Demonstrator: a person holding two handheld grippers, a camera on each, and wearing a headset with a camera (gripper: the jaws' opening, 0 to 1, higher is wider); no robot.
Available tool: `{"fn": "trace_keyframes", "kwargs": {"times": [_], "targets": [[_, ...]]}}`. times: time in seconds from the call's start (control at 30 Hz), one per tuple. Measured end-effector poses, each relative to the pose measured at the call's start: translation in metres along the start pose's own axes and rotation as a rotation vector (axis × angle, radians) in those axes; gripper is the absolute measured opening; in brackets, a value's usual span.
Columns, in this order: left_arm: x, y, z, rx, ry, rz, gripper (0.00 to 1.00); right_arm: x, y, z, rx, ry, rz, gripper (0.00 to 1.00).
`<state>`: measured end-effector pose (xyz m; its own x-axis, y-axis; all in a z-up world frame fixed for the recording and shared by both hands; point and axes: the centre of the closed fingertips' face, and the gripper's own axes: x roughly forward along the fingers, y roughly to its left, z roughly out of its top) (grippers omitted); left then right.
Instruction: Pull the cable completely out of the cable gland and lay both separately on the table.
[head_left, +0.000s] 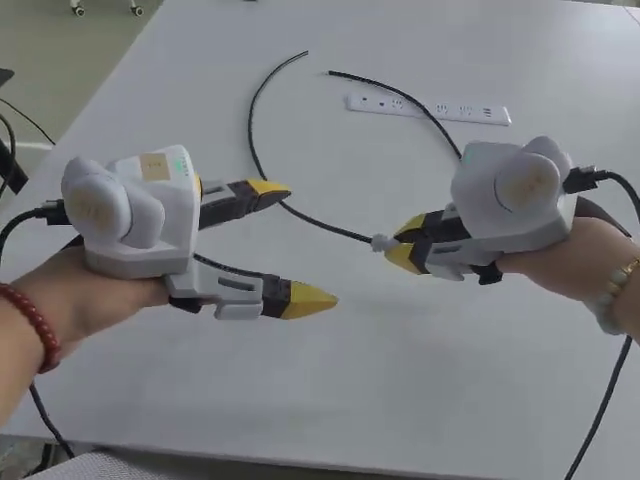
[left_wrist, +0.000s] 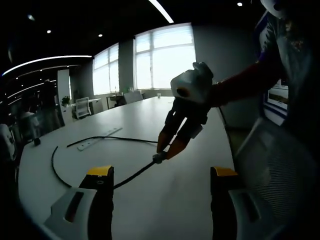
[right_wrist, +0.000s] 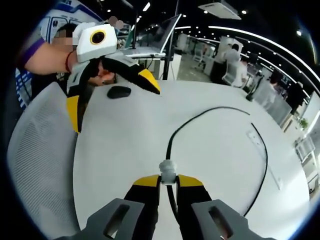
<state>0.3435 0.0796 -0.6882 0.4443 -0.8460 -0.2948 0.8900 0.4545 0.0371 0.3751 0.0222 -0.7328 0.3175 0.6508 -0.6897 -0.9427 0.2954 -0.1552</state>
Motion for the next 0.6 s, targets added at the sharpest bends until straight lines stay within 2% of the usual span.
{"fn": "trace_keyframes", "kwargs": {"times": [0.07,0.13,0.33,0.47,0.6], "targets": [[0.005,-0.006,0.011,0.035,-0.03,-0.038,0.76,-0.011,0.001,0.007,-0.009,-0.009,-0.01,0.07],[0.008,-0.01,0.016,0.042,-0.033,-0.067,0.71,-0.023,0.003,0.014,-0.016,-0.018,-0.012,0.07],[0.015,-0.015,0.038,0.113,-0.06,-0.096,0.61,-0.048,0.01,0.031,-0.05,-0.036,-0.014,0.07],[0.016,-0.018,0.043,0.147,-0.047,-0.118,0.53,-0.06,0.018,0.042,-0.077,-0.049,-0.011,0.07],[0.015,-0.022,0.044,0.181,-0.039,-0.145,0.49,-0.065,0.026,0.046,-0.09,-0.055,0.007,0.07]]}}
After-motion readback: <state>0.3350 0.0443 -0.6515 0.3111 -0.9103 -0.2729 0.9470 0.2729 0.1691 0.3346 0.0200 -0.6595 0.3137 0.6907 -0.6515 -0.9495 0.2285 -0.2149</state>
